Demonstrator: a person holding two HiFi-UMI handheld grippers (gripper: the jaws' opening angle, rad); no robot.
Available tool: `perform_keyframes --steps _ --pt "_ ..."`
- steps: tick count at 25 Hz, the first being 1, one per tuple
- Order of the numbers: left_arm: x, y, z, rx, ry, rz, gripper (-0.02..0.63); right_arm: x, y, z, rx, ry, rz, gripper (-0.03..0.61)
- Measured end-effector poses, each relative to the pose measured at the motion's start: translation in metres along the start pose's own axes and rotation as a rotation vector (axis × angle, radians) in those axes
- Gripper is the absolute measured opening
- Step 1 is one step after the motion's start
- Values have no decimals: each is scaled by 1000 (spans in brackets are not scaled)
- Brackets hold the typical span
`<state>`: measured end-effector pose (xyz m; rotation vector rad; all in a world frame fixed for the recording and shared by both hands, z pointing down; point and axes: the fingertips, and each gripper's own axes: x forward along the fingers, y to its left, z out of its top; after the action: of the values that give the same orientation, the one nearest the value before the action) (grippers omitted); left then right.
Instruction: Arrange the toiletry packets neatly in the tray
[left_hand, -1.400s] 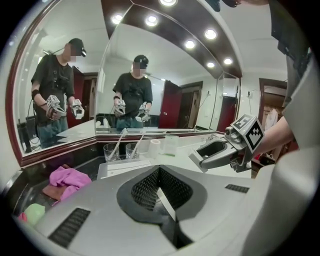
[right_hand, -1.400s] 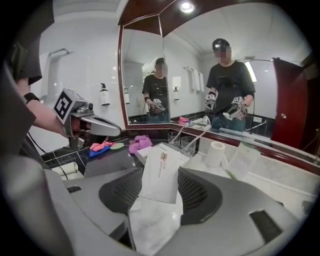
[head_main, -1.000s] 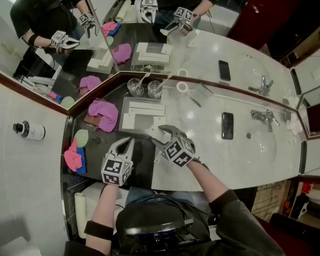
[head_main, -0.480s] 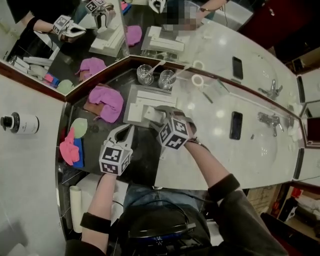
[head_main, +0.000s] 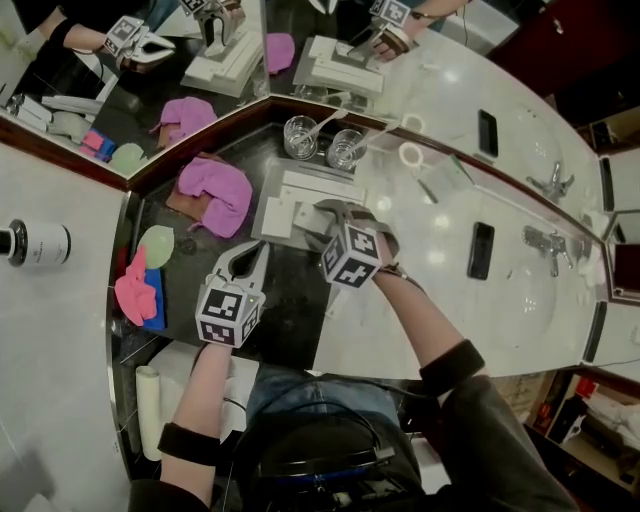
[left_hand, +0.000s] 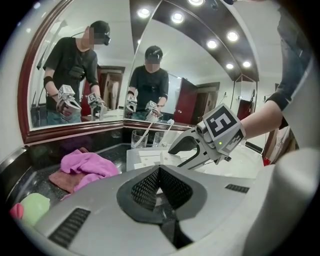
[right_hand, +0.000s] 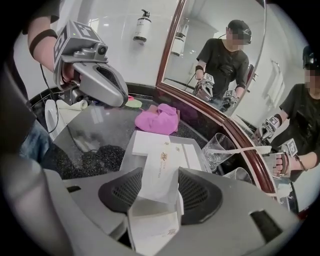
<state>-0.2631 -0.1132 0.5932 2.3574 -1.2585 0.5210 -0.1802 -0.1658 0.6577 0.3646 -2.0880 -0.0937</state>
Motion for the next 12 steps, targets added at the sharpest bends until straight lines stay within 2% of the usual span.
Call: perform_keyframes --steps 10,12 --pt "-1 3 -3 -11 3 5 0 9 -1 -10 -36 45 -21 266" --pt "-1 2 -4 -13 3 5 0 8 -1 -10 -32 42 -19 305"
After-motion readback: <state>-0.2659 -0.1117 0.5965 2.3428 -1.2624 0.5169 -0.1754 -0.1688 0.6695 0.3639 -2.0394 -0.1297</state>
